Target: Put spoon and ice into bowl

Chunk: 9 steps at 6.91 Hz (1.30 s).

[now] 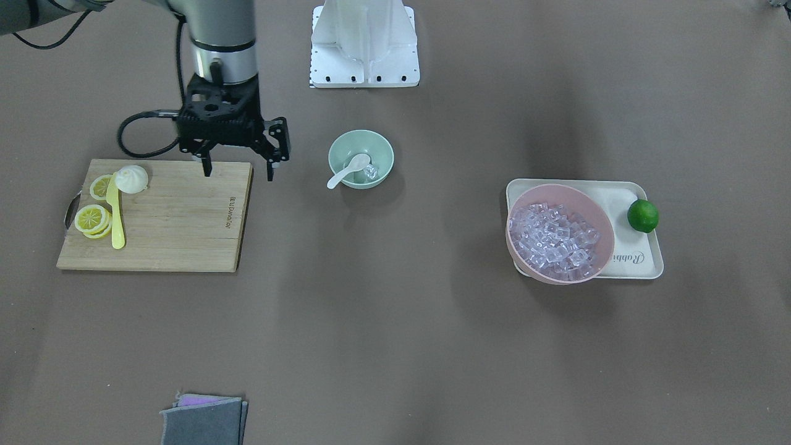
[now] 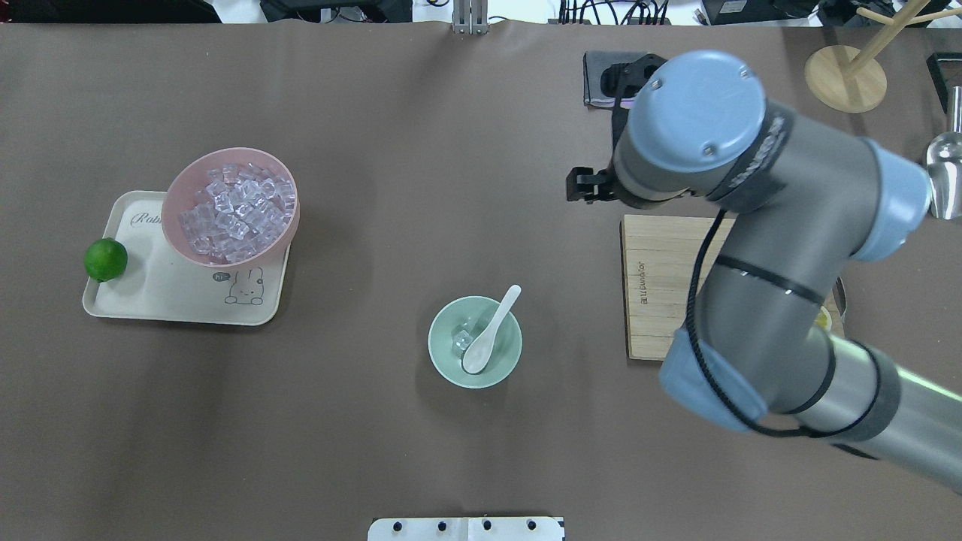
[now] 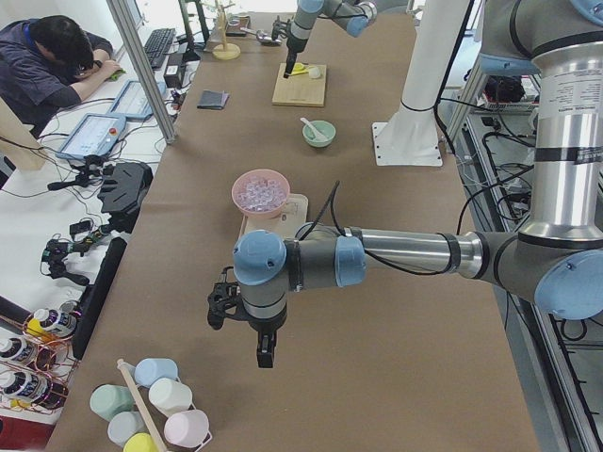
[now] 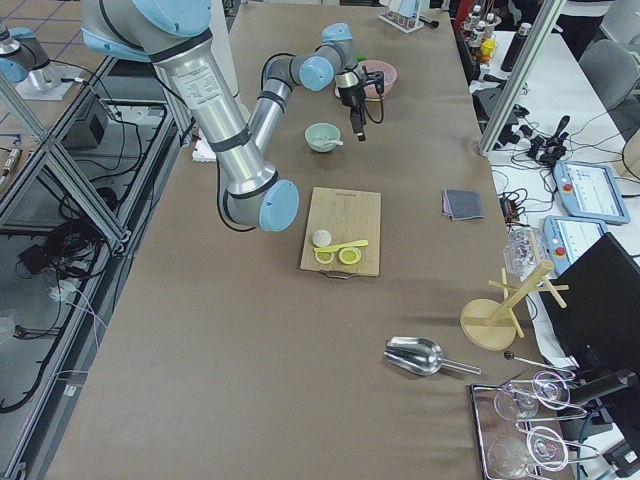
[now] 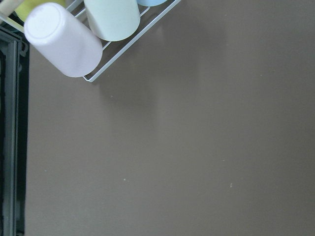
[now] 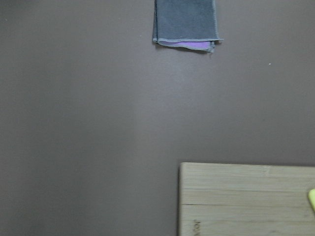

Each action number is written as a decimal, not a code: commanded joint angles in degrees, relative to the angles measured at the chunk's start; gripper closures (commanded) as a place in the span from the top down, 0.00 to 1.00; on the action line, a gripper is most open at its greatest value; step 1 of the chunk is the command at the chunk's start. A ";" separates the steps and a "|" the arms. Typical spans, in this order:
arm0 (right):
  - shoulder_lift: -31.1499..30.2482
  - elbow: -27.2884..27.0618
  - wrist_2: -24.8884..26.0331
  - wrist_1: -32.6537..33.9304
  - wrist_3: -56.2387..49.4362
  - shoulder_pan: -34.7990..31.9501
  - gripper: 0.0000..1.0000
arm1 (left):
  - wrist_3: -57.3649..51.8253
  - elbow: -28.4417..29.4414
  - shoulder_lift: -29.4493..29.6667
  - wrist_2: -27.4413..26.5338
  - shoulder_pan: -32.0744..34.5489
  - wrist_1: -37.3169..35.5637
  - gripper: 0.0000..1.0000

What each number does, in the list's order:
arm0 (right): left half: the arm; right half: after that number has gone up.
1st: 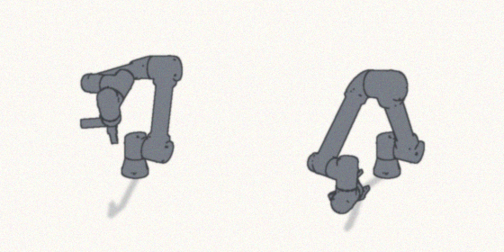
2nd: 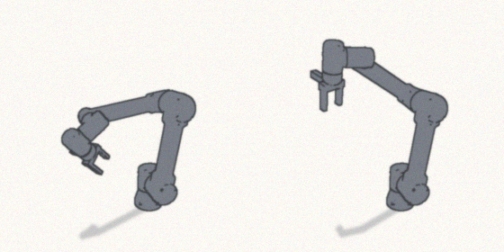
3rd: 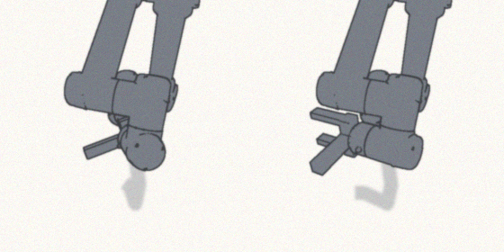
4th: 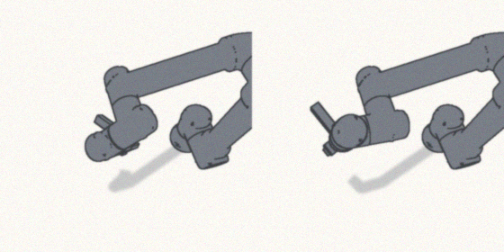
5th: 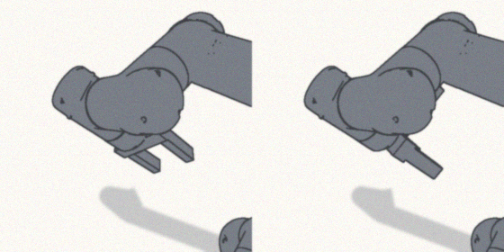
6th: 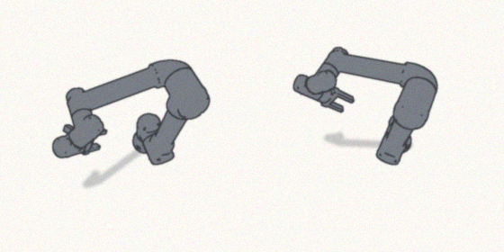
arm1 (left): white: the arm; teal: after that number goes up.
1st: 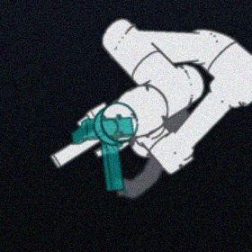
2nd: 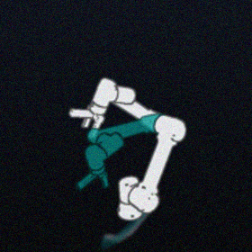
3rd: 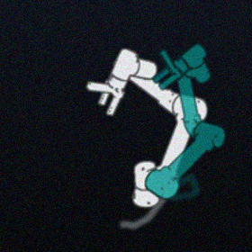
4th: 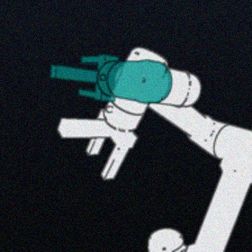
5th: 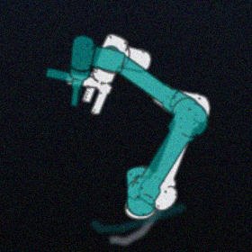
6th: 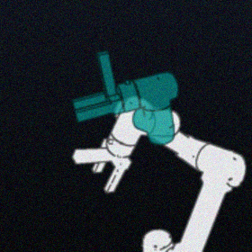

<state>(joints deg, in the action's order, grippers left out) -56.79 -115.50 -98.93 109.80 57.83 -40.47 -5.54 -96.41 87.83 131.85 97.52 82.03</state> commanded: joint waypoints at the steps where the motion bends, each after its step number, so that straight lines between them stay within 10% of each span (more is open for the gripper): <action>1: -7.86 -1.22 -13.43 -0.38 -20.81 -12.46 1.00 | 6.23 0.00 -0.37 1.13 -3.56 4.87 0.98; 9: -38.64 5.18 -30.08 -8.46 -59.58 -37.99 1.00 | 5.72 -0.18 -0.38 0.78 -3.74 6.82 0.98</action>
<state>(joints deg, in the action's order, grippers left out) -92.29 -112.17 -126.98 101.43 1.56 -75.97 0.18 -96.57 87.46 132.61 93.80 88.78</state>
